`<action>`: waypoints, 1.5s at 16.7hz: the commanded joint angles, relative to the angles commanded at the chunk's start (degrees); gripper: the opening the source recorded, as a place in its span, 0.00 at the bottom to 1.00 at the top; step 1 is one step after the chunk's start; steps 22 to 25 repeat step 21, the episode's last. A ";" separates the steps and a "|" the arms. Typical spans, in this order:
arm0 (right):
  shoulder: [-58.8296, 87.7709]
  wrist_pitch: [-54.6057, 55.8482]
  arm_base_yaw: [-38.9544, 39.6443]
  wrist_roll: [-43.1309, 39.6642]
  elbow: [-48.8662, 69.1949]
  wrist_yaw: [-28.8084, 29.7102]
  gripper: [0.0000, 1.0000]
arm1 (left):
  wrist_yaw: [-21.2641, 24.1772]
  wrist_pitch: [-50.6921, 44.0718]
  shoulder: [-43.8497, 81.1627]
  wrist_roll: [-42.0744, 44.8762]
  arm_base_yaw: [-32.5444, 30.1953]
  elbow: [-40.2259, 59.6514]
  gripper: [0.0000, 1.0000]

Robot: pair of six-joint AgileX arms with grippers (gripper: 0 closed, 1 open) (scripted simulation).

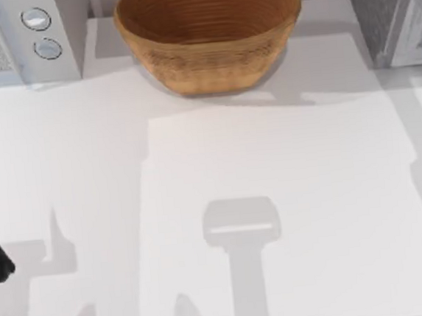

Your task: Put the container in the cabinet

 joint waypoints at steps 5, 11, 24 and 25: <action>0.00 0.00 0.00 0.00 0.00 0.00 0.23 | 0.00 0.00 0.00 0.00 0.00 0.00 1.00; 0.00 0.00 0.00 0.00 0.00 0.00 0.68 | 0.00 0.00 0.00 0.00 0.00 0.00 1.00; 0.00 0.00 0.00 0.00 0.00 0.00 1.00 | 0.00 0.00 0.00 0.00 0.00 0.00 1.00; 0.00 0.00 0.00 0.00 0.00 0.00 1.00 | 0.00 0.00 0.00 0.00 0.00 0.00 1.00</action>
